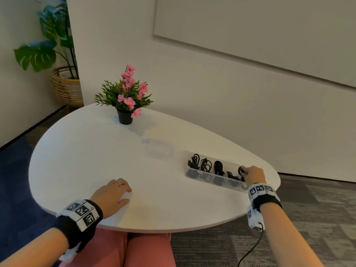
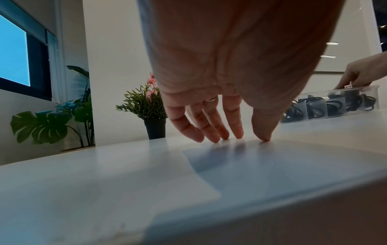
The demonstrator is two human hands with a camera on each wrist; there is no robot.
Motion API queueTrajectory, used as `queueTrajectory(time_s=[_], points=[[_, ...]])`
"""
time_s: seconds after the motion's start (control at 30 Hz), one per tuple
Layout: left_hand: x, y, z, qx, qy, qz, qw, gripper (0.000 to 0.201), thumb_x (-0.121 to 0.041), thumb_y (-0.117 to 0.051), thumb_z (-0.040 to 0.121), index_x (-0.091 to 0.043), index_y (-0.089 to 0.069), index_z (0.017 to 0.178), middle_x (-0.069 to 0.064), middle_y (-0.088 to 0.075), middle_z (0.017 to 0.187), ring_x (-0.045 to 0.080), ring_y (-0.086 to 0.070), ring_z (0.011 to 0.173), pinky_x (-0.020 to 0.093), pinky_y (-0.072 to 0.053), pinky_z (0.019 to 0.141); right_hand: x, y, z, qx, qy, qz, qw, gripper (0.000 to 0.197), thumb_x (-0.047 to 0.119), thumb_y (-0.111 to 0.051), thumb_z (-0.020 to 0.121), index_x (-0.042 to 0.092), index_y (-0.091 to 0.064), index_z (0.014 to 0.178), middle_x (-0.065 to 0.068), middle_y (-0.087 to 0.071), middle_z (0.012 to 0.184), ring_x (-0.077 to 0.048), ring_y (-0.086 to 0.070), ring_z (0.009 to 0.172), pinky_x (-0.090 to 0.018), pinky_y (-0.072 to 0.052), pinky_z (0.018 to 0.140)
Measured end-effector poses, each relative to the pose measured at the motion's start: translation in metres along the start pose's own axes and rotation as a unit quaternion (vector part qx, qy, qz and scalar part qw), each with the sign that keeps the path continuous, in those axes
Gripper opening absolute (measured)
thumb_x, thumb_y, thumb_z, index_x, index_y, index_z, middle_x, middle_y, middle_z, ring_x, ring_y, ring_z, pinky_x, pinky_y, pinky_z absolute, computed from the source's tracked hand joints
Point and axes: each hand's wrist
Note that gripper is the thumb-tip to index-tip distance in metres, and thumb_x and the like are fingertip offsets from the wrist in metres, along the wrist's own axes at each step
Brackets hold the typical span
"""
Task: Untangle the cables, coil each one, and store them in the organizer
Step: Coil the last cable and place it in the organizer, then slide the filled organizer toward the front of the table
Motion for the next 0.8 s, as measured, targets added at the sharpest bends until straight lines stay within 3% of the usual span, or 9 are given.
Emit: queueTrajectory(time_s=[0.1, 0.2, 0.3, 0.4, 0.53, 0.67, 0.8], points=[[0.000, -0.001, -0.001, -0.005, 0.003, -0.012, 1.000, 0.033, -0.041, -0.044, 0.094, -0.031, -0.045, 0.126, -0.013, -0.037, 0.134, 0.008, -0.040, 0.118, 0.026, -0.042, 0.094, 0.002, -0.003, -0.001, 0.009, -0.047, 0.017, 0.999, 0.020, 0.013, -0.056, 0.090, 0.005, -0.069, 0.102, -0.016, -0.066, 0.090, -0.030, -0.063, 0.086, -0.029, -0.044, 0.066], [0.000, -0.002, -0.003, -0.010, 0.005, -0.020, 1.000, 0.033, -0.041, -0.044, 0.094, -0.031, -0.045, 0.125, -0.014, -0.037, 0.134, 0.008, -0.040, 0.117, 0.024, -0.041, 0.093, -0.001, -0.001, 0.005, -0.002, -0.051, 0.011, 0.999, 0.019, 0.025, -0.059, 0.087, 0.010, -0.068, 0.096, -0.008, -0.065, 0.098, -0.029, -0.061, 0.093, -0.035, -0.050, 0.083], [0.002, -0.002, -0.003, -0.015, 0.003, -0.020, 1.000, 0.032, -0.041, -0.044, 0.094, -0.032, -0.045, 0.124, -0.015, -0.037, 0.134, 0.008, -0.040, 0.117, 0.024, -0.042, 0.092, 0.001, 0.009, -0.001, -0.006, -0.034, 0.091, 0.995, 0.021, 0.020, -0.060, 0.087, 0.009, -0.075, 0.095, -0.011, -0.071, 0.098, -0.030, -0.064, 0.085, -0.030, -0.051, 0.078], [0.002, -0.003, -0.003, -0.020, 0.000, -0.020, 1.000, 0.032, -0.041, -0.044, 0.094, -0.031, -0.045, 0.124, -0.015, -0.037, 0.133, 0.008, -0.040, 0.117, 0.023, -0.043, 0.091, 0.004, 0.013, -0.026, -0.057, 0.009, 0.154, 0.986, 0.016, 0.013, -0.063, 0.087, 0.005, -0.076, 0.090, -0.015, -0.073, 0.094, -0.030, -0.064, 0.084, -0.026, -0.043, 0.074], [0.004, -0.004, -0.003, -0.026, -0.004, -0.025, 0.999, 0.030, -0.042, -0.044, 0.094, -0.032, -0.047, 0.122, -0.015, -0.038, 0.131, 0.007, -0.040, 0.115, 0.022, -0.044, 0.088, 0.009, 0.004, -0.040, -0.005, 0.003, 0.171, 0.985, 0.012, 0.012, -0.068, 0.083, 0.005, -0.076, 0.090, -0.014, -0.073, 0.092, -0.026, -0.062, 0.084, -0.025, -0.044, 0.078], [0.004, -0.005, -0.003, -0.031, -0.004, -0.028, 0.999, 0.029, -0.042, -0.045, 0.094, -0.033, -0.047, 0.121, -0.016, -0.038, 0.131, 0.007, -0.040, 0.115, 0.021, -0.043, 0.088, 0.014, 0.006, -0.024, 0.052, -0.061, 0.165, 0.983, 0.013, 0.014, -0.071, 0.080, 0.008, -0.076, 0.089, -0.012, -0.072, 0.094, -0.024, -0.060, 0.078, -0.027, -0.049, 0.072], [0.005, -0.007, -0.003, -0.034, -0.002, -0.036, 0.999, 0.029, -0.040, -0.046, 0.094, -0.032, -0.048, 0.122, -0.016, -0.039, 0.130, 0.007, -0.040, 0.115, 0.021, -0.044, 0.089, 0.020, -0.002, -0.022, 0.084, -0.026, 0.128, 0.988, 0.025, 0.027, -0.061, 0.088, 0.006, -0.074, 0.094, -0.011, -0.070, 0.092, -0.024, -0.061, 0.081, -0.026, -0.044, 0.070]])
Point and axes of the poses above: each hand's wrist, its own z-axis towards the middle knuckle, its own y-axis out of the back of the hand, x = y × z
